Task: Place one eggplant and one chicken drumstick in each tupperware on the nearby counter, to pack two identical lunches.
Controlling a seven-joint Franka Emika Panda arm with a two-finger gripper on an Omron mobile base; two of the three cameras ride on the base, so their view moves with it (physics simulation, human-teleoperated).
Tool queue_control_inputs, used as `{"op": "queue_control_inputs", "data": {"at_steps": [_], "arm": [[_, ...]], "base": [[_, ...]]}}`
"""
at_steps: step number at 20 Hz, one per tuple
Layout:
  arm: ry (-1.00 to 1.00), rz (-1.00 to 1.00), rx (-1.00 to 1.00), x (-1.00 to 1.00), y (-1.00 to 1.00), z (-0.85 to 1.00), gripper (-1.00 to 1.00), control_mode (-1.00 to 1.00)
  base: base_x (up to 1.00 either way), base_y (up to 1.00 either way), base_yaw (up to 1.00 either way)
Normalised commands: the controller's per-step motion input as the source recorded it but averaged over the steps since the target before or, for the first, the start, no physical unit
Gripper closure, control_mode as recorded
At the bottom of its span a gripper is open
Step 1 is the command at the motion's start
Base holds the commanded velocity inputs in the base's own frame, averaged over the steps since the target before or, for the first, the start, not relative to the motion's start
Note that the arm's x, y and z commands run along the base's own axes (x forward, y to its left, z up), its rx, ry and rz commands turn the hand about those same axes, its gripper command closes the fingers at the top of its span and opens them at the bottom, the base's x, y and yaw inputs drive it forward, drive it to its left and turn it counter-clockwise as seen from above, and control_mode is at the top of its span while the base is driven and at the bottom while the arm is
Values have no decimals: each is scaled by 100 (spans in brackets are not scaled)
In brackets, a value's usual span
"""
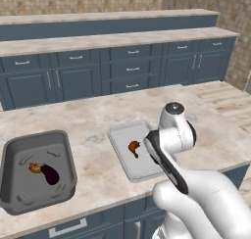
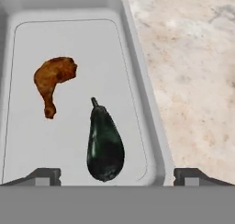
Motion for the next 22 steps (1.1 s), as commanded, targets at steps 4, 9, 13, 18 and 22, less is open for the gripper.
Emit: {"op": "queue_control_inputs", "data": {"at_steps": [4, 9, 13, 18, 22], "arm": [[-2, -4, 0, -96, -31, 69, -100, -100], [-5, -8, 0, -100, -36, 51, -100, -100], [-9, -8, 0, -100, 0, 49, -100, -100], [-19, -5, -5, -98, 19, 62, -100, -100], [-34, -1, -17, -63, 69, 47, -100, -100]], "base": [[0, 0, 0], [0, 0, 0], [0, 0, 0], [0, 0, 0], [0, 0, 0]]}}
